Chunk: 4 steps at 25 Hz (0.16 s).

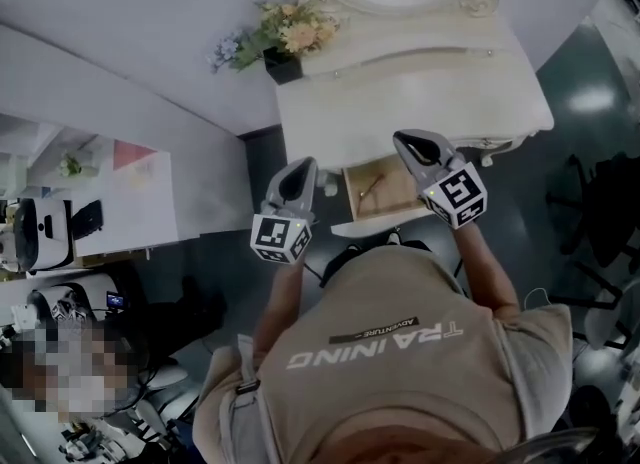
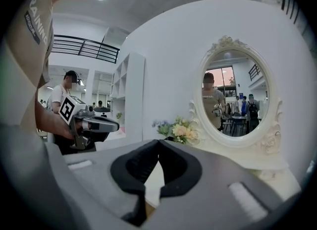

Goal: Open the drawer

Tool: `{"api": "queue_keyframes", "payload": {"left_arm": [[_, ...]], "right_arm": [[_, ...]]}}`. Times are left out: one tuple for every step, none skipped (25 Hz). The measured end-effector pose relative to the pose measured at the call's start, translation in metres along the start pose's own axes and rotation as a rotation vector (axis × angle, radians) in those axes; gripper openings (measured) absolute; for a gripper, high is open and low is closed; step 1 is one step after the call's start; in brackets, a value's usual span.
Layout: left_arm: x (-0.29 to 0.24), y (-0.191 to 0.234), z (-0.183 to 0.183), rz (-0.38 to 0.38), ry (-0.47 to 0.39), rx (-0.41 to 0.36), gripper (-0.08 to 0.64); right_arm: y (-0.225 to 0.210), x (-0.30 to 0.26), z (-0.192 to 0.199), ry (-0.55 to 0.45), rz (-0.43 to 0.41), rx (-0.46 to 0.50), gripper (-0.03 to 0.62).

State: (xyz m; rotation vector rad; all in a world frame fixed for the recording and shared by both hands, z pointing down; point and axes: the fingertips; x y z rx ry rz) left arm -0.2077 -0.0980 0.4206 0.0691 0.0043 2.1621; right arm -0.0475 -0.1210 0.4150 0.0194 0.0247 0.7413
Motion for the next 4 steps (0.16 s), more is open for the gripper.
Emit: {"api": "queue_keyframes", "payload": {"left_arm": [[-0.0003,-0.0003,0.0013,-0.004,0.001,0.000,0.008],[-0.0009,-0.0003,0.0024,-0.010,0.001,-0.001,0.008],[-0.0016,-0.0001,0.0035,-0.015,0.002,-0.002,0.008],[-0.0025,0.0004,0.0045,-0.021,0.003,-0.003,0.008]], "right_arm": [[0.0008,0.0002,0.0023,0.003,-0.006,-0.001,0.003],[0.0016,0.0003,0.0039,0.004,-0.014,0.000,0.004],[0.0023,0.0002,0.0050,0.004,-0.021,0.002,0.003],[0.0029,0.0000,0.0059,0.004,-0.028,0.005,0.003]]}}
Point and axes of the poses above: the fingertips, and each gripper's own axes: x backward along the fingers, y to its left, z out of its underside, and after that the axes turned 11 degrees about -y, right-handed
